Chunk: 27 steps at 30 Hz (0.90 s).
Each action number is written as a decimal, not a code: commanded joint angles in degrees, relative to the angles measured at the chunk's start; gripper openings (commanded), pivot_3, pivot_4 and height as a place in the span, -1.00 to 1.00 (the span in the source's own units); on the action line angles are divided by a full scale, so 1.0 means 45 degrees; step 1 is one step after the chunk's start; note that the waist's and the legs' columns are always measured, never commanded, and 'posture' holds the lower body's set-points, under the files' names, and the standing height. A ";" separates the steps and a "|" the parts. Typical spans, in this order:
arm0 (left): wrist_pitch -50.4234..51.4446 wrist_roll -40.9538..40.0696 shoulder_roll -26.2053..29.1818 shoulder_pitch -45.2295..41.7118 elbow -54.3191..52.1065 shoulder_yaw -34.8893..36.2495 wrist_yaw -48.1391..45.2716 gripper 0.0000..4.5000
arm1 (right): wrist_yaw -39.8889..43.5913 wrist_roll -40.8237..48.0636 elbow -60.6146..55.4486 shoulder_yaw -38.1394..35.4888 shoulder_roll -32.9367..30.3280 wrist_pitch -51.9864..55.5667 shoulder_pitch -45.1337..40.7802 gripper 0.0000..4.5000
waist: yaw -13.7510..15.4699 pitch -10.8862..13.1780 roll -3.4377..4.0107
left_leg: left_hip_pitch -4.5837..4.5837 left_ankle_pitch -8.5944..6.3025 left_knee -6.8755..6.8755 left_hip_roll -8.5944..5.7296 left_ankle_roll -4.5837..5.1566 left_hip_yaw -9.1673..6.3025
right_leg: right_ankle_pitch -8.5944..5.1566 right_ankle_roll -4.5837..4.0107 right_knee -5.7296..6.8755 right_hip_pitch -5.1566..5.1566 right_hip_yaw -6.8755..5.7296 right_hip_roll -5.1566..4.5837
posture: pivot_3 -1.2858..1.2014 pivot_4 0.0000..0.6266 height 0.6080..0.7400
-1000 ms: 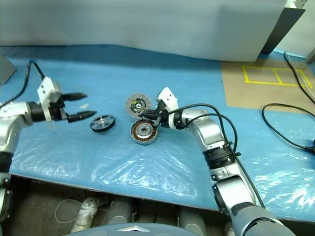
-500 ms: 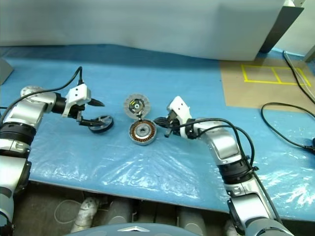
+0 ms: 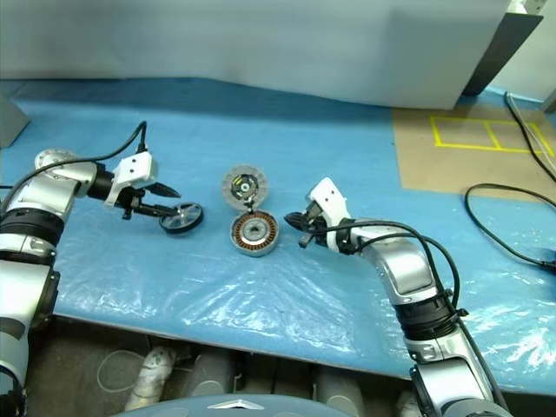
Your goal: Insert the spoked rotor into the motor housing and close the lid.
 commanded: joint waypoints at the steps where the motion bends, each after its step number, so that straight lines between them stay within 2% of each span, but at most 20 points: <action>1: -0.0762 0.0472 -0.0022 -0.0309 0.0249 -0.0199 -0.0029 -0.03 | -0.0112 0.0212 -0.0163 -0.0166 0.0060 -0.0096 -0.0049 -1.00 | 0.0035 0.0000 0.0000 | -0.0001 0.0000 0.0000 0.0000 0.0000 0.0000 | 0.0000 0.0000 0.0000 0.0000 -0.0001 0.0000 | 0.03 -0.52 1.00; 27: -0.1719 0.1857 -0.0888 -0.0044 0.1846 -0.0618 0.1009 -0.03 | -0.0563 -0.0055 -0.0220 0.0018 -0.0113 0.0005 0.0063 -1.00 | 0.0048 0.0000 0.0000 | 0.0030 -0.0001 0.0005 -0.0005 0.0000 -0.0004 | 0.0000 0.0001 0.0012 0.0025 0.0000 -0.0009 | 0.03 -0.52 1.00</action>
